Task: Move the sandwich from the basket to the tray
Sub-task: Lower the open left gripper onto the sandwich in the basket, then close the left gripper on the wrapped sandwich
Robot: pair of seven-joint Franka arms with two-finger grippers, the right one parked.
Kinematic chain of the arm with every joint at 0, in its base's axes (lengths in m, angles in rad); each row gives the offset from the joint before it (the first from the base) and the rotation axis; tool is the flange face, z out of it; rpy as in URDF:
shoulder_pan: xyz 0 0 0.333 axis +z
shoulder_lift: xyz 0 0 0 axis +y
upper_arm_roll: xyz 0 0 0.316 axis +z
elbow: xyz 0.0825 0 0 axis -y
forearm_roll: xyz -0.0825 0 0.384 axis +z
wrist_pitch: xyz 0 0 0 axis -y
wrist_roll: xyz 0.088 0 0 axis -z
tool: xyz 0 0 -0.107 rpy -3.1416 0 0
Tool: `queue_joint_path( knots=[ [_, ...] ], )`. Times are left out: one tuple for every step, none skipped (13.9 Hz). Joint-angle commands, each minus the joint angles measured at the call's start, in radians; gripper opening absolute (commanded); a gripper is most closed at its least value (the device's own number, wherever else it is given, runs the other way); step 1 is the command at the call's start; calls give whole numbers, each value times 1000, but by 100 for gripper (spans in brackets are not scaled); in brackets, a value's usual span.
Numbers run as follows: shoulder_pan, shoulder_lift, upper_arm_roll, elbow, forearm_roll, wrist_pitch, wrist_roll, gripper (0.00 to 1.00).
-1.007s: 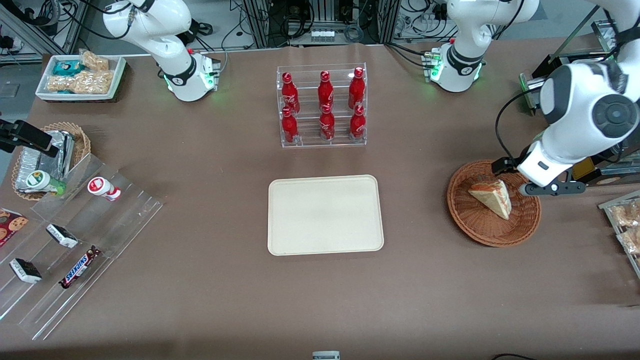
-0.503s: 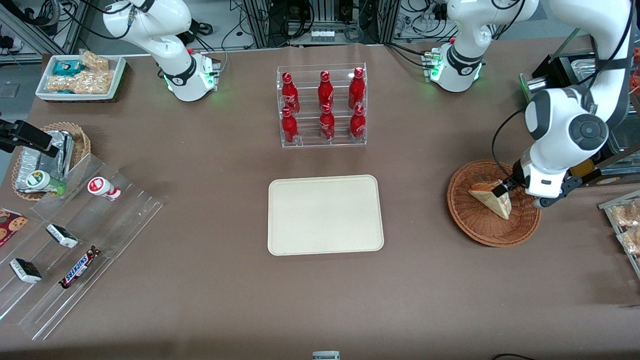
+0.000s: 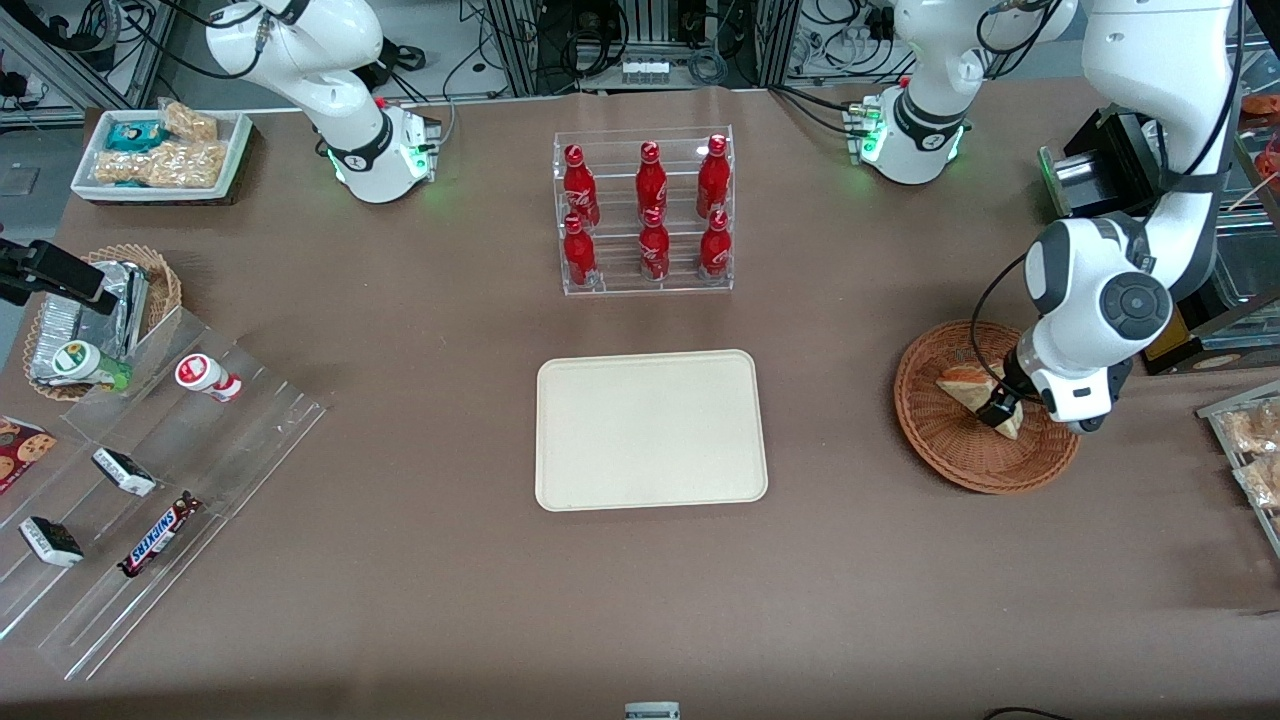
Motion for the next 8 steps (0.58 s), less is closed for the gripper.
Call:
queue_joint_path(
  knots=[
    [1,2,-2,16,2,-6,-133,25],
    [0,2,-2,29,2,-8,-153,11],
    [-3,-2,-4,42,3,-29,-158,6],
    [-6,-6,-5,70,3,-87,-147,3],
    [-12,-6,-10,119,2,-162,-144,3],
    [-15,-5,-14,169,0,-232,-144,3],
    [-28,-2,-39,228,-21,-298,-144,3],
    [-34,5,-54,281,-45,-346,-144,3]
  ],
)
